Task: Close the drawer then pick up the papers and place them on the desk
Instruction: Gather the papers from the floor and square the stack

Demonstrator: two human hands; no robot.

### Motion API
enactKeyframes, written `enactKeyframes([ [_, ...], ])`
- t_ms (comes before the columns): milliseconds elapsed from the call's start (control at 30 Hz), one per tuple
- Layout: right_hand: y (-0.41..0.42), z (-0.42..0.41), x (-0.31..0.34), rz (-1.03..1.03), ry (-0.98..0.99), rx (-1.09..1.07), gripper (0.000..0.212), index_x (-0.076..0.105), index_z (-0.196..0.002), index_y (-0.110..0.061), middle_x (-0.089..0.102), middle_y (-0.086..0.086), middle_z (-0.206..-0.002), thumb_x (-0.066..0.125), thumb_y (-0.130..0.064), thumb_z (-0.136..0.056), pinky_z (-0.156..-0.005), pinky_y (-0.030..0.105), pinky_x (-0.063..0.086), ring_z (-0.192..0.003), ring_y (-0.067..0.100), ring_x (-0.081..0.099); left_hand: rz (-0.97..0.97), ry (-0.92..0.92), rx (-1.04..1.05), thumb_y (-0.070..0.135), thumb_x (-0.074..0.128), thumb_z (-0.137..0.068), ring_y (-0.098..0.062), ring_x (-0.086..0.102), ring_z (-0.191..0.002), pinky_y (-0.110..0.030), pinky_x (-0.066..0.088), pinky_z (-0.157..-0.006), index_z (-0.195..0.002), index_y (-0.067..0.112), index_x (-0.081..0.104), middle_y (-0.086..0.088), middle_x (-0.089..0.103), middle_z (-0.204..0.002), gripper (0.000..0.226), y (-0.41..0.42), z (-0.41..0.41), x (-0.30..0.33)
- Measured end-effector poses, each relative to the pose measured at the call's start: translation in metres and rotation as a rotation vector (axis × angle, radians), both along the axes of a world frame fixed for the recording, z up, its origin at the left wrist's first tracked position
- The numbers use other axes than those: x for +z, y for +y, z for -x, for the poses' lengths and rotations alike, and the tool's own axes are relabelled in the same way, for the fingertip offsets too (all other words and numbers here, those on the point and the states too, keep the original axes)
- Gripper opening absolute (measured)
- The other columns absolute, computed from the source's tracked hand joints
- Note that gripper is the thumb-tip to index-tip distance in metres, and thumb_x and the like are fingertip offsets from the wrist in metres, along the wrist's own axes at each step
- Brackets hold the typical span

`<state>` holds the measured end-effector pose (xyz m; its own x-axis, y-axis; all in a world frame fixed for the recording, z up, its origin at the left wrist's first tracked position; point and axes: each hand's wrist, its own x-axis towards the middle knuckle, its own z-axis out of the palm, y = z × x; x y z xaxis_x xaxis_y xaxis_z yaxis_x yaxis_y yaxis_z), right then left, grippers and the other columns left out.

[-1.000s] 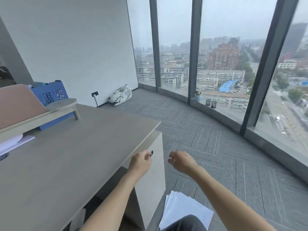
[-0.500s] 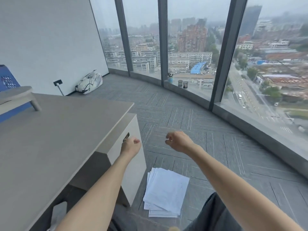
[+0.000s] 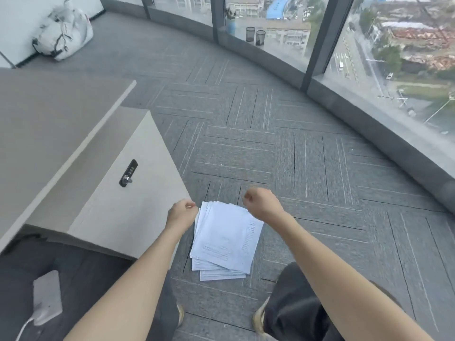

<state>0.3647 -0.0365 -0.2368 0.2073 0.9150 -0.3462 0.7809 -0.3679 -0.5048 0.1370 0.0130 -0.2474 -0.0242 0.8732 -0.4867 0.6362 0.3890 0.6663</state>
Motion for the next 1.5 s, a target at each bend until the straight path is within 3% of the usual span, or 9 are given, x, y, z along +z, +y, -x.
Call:
enactKeyframes([
  [233,0.043,-0.008,-0.115,0.149,0.162,-0.088,0.03,0.072,-0.113,-0.006,0.074,0.013,-0.114,0.055,-0.023,-0.095,-0.087,0.036,0.051,-0.108,0.033,0.065,0.189,0.032,0.07,0.023,0.056,-0.08,-0.025,0.064,-0.095,-0.036,0.053,-0.093,-0.102,0.023,0.066,-0.004,0.07,-0.108,0.025,0.043,0.007,-0.11],
  [433,0.061,-0.005,-0.212,0.262,0.25,-0.172,0.027,0.072,-0.111,-0.007,0.073,0.013,-0.115,0.059,-0.021,-0.093,-0.086,0.031,0.047,-0.111,0.03,0.064,0.269,-0.001,0.137,0.026,0.062,-0.078,-0.025,0.066,-0.108,-0.044,0.053,-0.098,-0.079,0.029,0.061,-0.003,0.071,-0.105,0.004,0.065,0.012,-0.208],
  [633,0.059,-0.008,-0.3,0.368,0.262,-0.2,0.028,0.069,-0.115,-0.009,0.071,0.011,-0.119,0.055,-0.022,-0.095,-0.079,0.029,0.045,-0.109,0.029,0.063,0.347,0.041,0.1,0.037,0.062,-0.081,-0.023,0.061,-0.114,-0.045,0.05,-0.102,-0.115,0.019,0.063,-0.001,0.065,-0.122,0.038,0.082,0.015,-0.289],
  [733,0.051,-0.01,-0.344,0.428,0.248,-0.231,0.031,0.067,-0.119,-0.007,0.07,0.013,-0.121,0.054,-0.021,-0.095,-0.085,0.031,0.049,-0.103,0.028,0.064,0.375,0.086,0.071,0.038,0.061,-0.082,-0.025,0.057,-0.118,-0.044,0.047,-0.105,-0.127,0.018,0.057,-0.001,0.06,-0.132,0.05,0.089,0.018,-0.325],
  [867,0.037,-0.018,-0.394,0.49,0.141,-0.431,0.045,0.047,-0.139,-0.005,0.045,0.02,-0.139,0.048,-0.018,-0.096,-0.093,0.041,0.05,-0.114,0.037,0.058,0.381,0.13,0.004,0.034,0.061,-0.086,-0.025,0.053,-0.122,-0.04,0.042,-0.104,-0.137,0.016,0.047,-0.005,0.051,-0.144,0.056,0.099,0.022,-0.371],
  [1000,0.032,-0.024,-0.428,0.525,0.152,-0.656,0.044,0.038,-0.138,-0.002,0.035,0.022,-0.143,0.043,-0.009,-0.095,-0.098,0.054,0.049,-0.117,0.041,0.053,0.291,0.261,-0.082,0.031,0.061,-0.088,-0.031,0.049,-0.132,-0.041,0.04,-0.104,-0.145,0.009,0.039,-0.014,0.046,-0.148,0.065,0.108,0.025,-0.406],
  [1133,0.033,-0.03,-0.447,0.396,0.163,-0.78,0.023,0.052,-0.114,-0.005,0.058,0.016,-0.119,0.042,-0.003,-0.093,-0.087,0.051,0.055,-0.098,0.033,0.06,0.239,0.297,-0.053,0.025,0.055,-0.094,-0.036,0.05,-0.128,-0.041,0.041,-0.104,-0.144,0.004,0.038,-0.021,0.051,-0.141,0.058,0.112,0.021,-0.426],
  [1267,0.034,-0.032,-0.455,0.328,0.16,-0.777,0.014,0.057,-0.092,-0.008,0.064,0.007,-0.089,0.044,-0.003,-0.094,-0.063,0.038,0.056,-0.07,0.021,0.06,0.172,0.321,-0.033,0.018,0.057,-0.092,-0.037,0.06,-0.11,-0.04,0.046,-0.091,-0.123,0.002,0.055,-0.021,0.063,-0.122,0.036,0.114,0.022,-0.441],
  [1500,0.046,-0.035,-0.462,0.289,0.196,-0.546,0.017,0.069,-0.091,-0.004,0.065,0.001,-0.079,0.053,0.001,-0.091,-0.072,0.036,0.055,-0.081,0.026,0.062,0.161,0.268,0.06,0.009,0.058,-0.091,-0.03,0.062,-0.097,-0.029,0.041,-0.08,-0.118,0.007,0.058,-0.007,0.062,-0.094,0.028,0.108,0.019,-0.448],
])
